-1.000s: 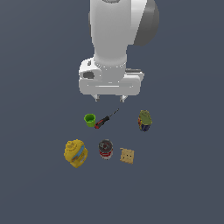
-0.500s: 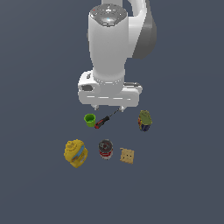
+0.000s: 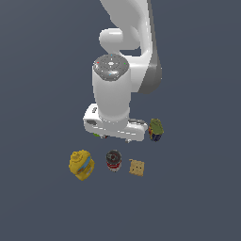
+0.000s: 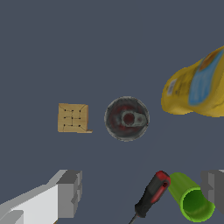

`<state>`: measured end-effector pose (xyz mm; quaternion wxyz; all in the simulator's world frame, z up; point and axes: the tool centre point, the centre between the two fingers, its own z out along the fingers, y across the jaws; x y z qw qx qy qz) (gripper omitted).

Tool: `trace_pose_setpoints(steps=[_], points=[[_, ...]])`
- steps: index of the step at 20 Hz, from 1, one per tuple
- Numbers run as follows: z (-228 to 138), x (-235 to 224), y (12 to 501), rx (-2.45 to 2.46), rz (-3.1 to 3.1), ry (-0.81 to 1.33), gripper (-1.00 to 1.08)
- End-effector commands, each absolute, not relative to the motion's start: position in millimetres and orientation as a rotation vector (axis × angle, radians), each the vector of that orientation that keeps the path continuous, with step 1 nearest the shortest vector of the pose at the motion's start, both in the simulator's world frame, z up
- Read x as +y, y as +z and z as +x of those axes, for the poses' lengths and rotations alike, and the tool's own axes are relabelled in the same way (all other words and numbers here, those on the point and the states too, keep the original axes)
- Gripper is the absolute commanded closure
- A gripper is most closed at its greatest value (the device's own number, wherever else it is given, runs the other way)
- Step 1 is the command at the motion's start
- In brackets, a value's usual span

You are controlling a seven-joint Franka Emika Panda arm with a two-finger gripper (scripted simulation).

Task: Pick up a designated object from a clutter of objects.

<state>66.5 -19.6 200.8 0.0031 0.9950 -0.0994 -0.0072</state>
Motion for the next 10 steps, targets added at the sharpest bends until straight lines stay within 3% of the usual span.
trace_pose_setpoints(steps=[1,10], points=[[77.2,-22.1,181.8,-0.366,3.116,-0.015,-0.92],[97.2,-28.2,136.4,-0.485,3.103,-0.003,-0.92]])
